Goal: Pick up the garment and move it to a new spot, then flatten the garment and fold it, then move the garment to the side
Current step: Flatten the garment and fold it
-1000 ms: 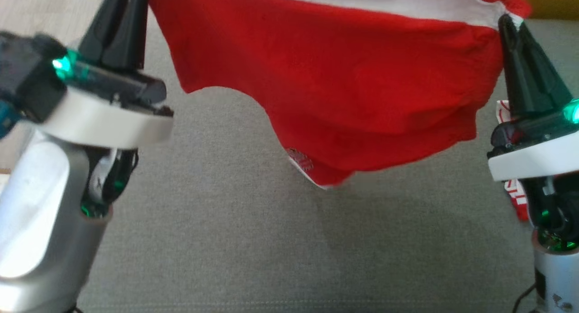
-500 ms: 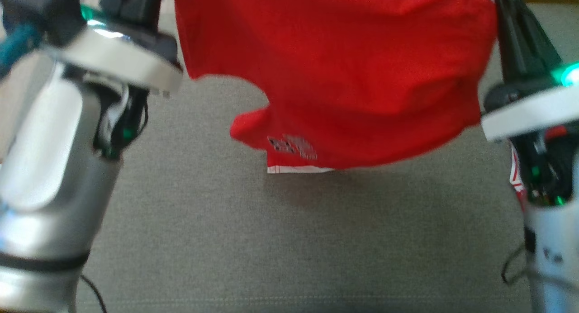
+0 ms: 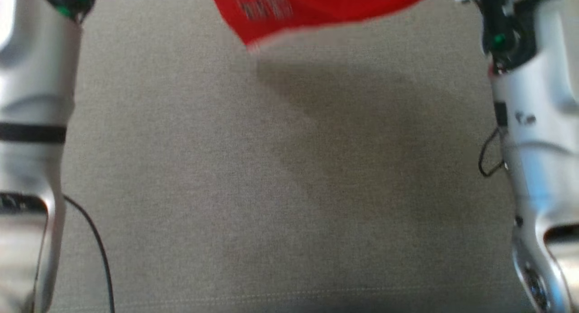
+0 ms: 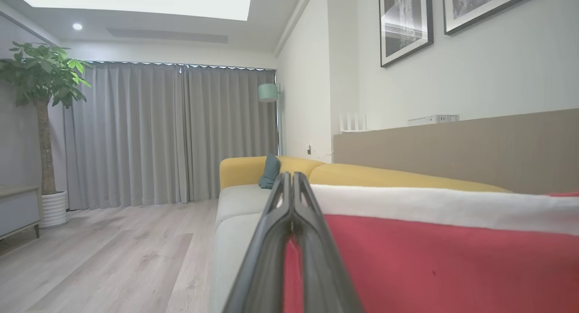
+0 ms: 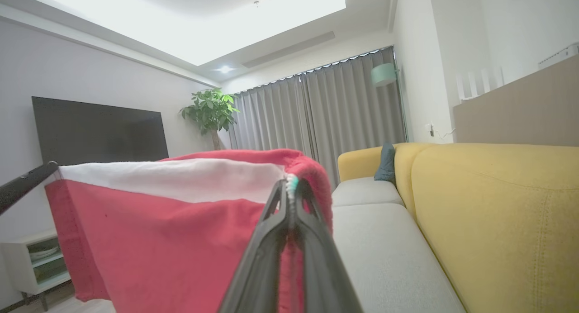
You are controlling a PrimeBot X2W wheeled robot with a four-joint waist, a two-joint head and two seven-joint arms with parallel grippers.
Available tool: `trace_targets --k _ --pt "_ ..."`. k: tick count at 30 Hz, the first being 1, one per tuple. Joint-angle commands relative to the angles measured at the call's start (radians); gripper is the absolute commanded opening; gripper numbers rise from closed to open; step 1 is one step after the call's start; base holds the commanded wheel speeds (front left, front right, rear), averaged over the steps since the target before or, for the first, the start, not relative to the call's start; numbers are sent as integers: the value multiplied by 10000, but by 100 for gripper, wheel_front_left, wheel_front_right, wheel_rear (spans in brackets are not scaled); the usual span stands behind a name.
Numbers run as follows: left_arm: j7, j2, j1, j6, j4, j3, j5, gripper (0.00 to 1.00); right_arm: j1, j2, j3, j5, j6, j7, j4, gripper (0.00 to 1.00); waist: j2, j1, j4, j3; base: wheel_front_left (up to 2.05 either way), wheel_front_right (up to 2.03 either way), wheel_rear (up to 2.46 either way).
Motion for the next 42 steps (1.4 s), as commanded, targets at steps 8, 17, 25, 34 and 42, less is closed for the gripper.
trace_targets --k 8,17,25,34,42 --pt "-46 -252 -307 -283 1414 549 26 0 -1507 484 1177 254 -9 -1428 3042 0 0 0 176 738 0 0 0" --pt "-48 -1089 1660 -447 2571 1423 -369 0 -886 534 2846 893 -9 -1795 5445 0 0 0 422 1449 0 0 0" --pt "-48 -1356 3544 -461 1645 2277 -7 0 604 536 2773 1224 -9 -1918 5170 0 0 0 369 1305 0 0 0" --pt "-49 -1410 7757 -556 -1347 2511 684 0 4807 251 2094 371 -9 -1923 2514 0 0 0 329 111 0 0 0" --pt "118 -831 10931 -306 -4141 2669 921 0 8256 129 1042 -350 -9 -896 -694 0 0 0 282 -582 0 0 0"
